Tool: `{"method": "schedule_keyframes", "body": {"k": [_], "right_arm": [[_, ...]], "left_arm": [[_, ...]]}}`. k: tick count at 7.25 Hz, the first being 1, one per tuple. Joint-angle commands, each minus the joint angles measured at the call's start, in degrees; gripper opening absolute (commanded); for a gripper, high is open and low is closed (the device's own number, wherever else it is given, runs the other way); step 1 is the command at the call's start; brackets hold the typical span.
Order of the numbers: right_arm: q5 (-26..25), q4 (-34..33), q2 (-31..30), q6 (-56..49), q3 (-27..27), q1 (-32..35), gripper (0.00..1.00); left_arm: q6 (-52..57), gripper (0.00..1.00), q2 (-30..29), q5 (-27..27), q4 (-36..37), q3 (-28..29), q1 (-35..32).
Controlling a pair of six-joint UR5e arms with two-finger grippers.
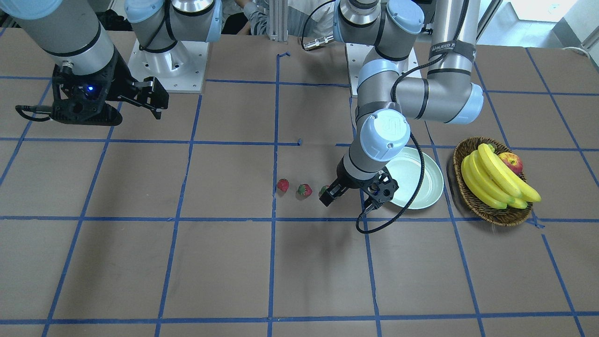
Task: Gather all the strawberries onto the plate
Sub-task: 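Lower the left gripper onto the strawberry nearest the plate and grasp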
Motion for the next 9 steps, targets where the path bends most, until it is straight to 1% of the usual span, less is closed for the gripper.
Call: {"method": "schedule_keyframes", "body": {"k": [1,2,3,6,7,8,9], "right_arm": [[0.2,-0.5,0.0,0.2,1.6,0.0,1.0],[0.2,-0.6,0.1,0.2,2.0,0.0,1.0],[0.2,-0.6,0.1,0.2,2.6,0.0,1.0],[0.2,-1.1,0.1,0.1,3.3,0.0,1.0],[0.2,-1.1,0.1,0.1,3.3,0.0,1.0],[0.3,-1.1,0.1,0.1,3.3,0.0,1.0],[0.2,-1.1,0.1,0.1,3.4,0.0,1.0]], "left_arm": [[-2.2,0.96,-3.3,-1.3,0.3,0.0,-0.1],[-3.6,0.94,-4.2,-3.1,0.0,0.0,-0.4],[-5.8,0.94,-4.6,-3.1,-0.2,0.0,-0.9],[-5.9,0.94,-5.3,-2.6,-0.5,-1.4,-1.3],[-5.9,0.85,-5.3,-2.6,-0.5,-1.5,-1.3],[-5.9,0.73,-5.3,-2.5,-0.6,-1.5,-1.3],[-5.9,0.43,-5.3,-2.5,-0.6,-1.5,-1.3]]}}
